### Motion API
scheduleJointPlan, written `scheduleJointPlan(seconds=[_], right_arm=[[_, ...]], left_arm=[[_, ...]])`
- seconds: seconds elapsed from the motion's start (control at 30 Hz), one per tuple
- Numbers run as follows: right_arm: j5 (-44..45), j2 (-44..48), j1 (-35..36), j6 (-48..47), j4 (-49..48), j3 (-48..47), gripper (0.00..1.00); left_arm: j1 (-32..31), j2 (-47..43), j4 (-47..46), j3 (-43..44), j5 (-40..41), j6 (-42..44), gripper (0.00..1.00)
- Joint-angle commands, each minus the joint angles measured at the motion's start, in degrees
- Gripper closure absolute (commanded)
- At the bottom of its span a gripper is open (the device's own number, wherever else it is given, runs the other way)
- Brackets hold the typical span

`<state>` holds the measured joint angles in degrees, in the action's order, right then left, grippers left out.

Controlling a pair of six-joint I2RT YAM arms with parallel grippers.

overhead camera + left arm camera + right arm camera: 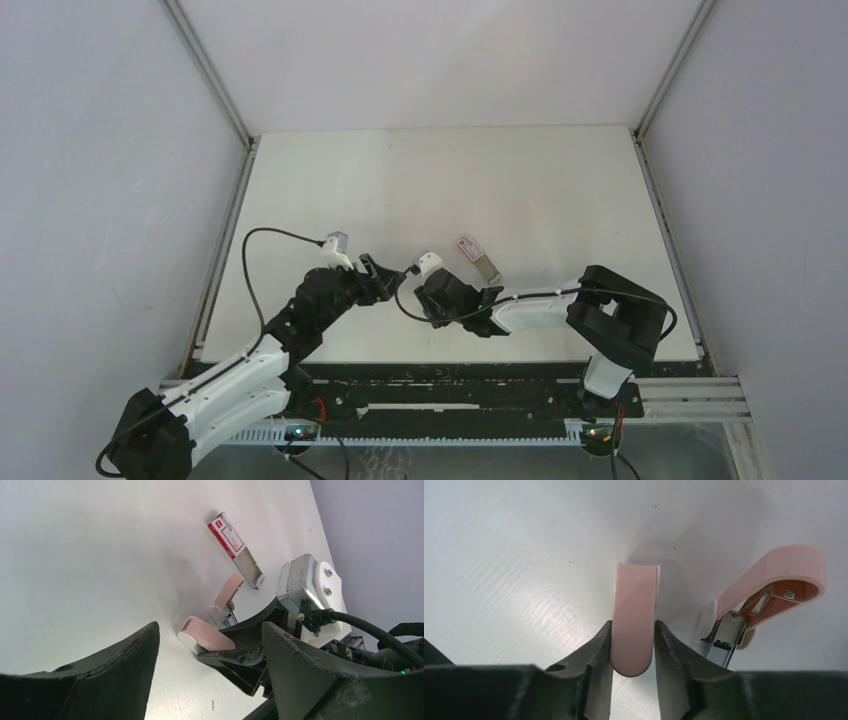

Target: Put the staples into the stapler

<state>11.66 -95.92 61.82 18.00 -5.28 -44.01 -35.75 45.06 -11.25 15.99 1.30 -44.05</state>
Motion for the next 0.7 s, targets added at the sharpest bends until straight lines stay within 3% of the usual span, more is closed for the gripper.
scheduleJointPlan(seconds=[0.0, 0.2, 0.43, 0.67], right_arm=[[-0.41, 0.11, 0.50, -0.30, 0.74, -1.46, 0.76], [-3.86, 8.54, 0.51, -2.64, -2.83, 2.11, 0.84], [-9.34, 20.57, 0.60, -8.40, -11.42, 10.19, 0.86], [-11.66, 25.62, 1.77, -11.82, -14.05, 12.33, 0.87]], left_arm=[[0.41, -0.78, -1.25, -1.53, -1.27, -3.82, 0.21], [0.33, -1.18, -6.31, -4.21, -8.22, -11.35, 0.21], [0.24, -0.66, -8.63, -5.00, -15.33, -16.09, 0.22], [-0.52, 0.84, -11.77, -3.93, -19.97, -18.22, 0.24]])
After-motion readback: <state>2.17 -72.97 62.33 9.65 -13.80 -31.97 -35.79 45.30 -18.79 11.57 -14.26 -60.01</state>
